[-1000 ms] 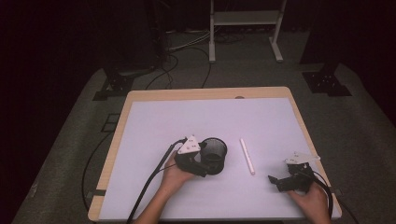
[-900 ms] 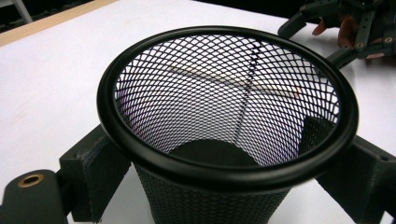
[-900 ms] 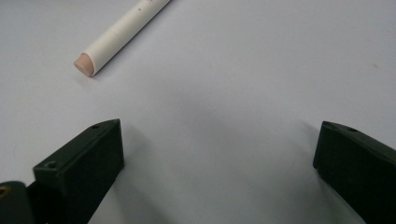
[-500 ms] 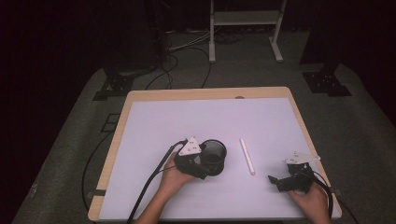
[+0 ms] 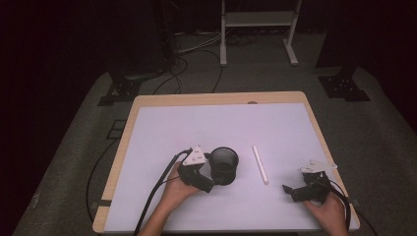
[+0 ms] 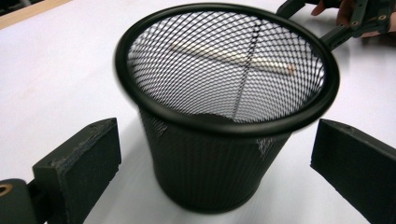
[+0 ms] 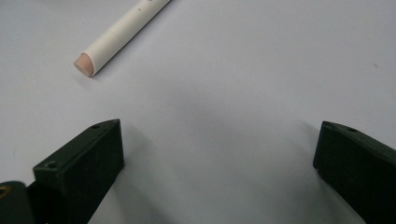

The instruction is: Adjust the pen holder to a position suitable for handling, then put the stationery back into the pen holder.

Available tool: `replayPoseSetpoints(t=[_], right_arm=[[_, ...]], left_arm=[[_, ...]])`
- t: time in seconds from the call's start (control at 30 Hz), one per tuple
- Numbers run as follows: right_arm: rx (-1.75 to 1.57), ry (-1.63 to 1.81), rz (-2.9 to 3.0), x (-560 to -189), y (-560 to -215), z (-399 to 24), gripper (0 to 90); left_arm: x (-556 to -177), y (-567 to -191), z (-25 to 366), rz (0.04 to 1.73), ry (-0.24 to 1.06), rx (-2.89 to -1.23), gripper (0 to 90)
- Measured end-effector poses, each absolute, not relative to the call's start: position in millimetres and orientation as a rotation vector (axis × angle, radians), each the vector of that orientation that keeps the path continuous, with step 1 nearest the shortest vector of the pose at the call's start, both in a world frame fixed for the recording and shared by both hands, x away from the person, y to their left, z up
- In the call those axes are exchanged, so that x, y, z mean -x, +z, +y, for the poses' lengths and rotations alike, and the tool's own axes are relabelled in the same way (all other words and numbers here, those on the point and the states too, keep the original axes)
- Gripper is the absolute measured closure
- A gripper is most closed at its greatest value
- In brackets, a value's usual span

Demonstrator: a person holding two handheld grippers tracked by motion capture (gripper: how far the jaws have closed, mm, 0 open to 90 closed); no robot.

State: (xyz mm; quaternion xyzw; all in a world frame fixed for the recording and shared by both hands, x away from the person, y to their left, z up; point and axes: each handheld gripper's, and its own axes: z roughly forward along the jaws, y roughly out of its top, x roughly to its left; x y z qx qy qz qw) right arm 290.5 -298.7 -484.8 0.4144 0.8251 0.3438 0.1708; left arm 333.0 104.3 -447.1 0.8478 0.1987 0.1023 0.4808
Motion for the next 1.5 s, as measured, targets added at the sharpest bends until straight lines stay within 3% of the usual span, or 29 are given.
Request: replayPoseSetpoints(t=[1.5], right_arm=[[-1.175,0.972,2.346,-291,-484,-299,0.8]], left_arm=[[-292,-470,204,0.718,0.353,-2.168,1.0]])
